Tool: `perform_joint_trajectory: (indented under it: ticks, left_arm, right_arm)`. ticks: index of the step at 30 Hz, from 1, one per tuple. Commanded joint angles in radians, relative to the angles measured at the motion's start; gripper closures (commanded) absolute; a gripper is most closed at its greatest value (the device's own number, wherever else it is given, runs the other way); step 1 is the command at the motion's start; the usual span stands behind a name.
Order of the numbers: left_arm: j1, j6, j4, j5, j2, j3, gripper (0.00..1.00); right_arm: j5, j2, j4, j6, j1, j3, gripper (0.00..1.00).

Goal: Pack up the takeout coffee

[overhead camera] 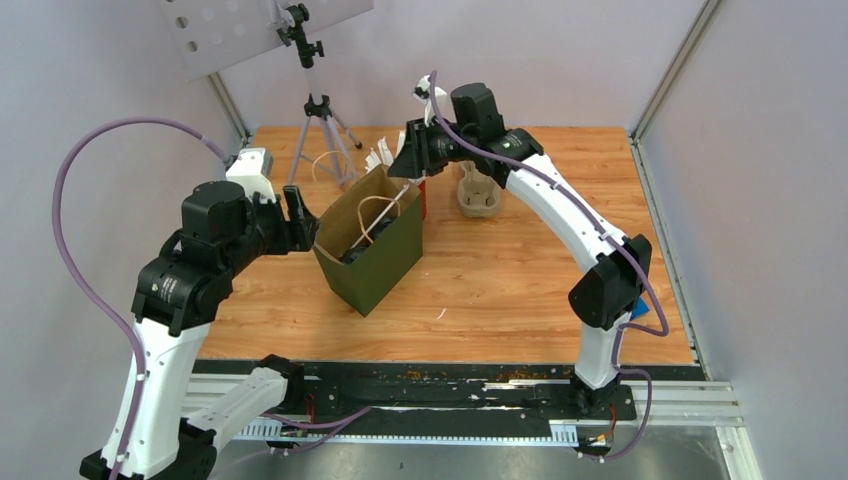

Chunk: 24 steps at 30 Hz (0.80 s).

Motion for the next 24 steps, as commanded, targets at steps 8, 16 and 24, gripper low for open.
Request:
perform_joint_trajectory:
  ticks: [8, 16, 24]
  left_arm:
    - [0.006, 0.024, -0.015, -0.043, 0.007, 0.034, 0.23]
    - [0.006, 0.056, -0.069, -0.022, 0.017, 0.002, 0.00]
    - [0.006, 0.040, -0.103, 0.017, 0.014, 0.010, 0.00]
  right_arm:
    - [0.209, -0.048, 0.067, -0.130, -0.077, 0.070, 0.60]
    - [0.326, 0.112, 0.107, -0.283, -0.094, 0.178, 0.56]
    - [0.326, 0.260, 0.061, -0.283, -0.112, 0.333, 0.54]
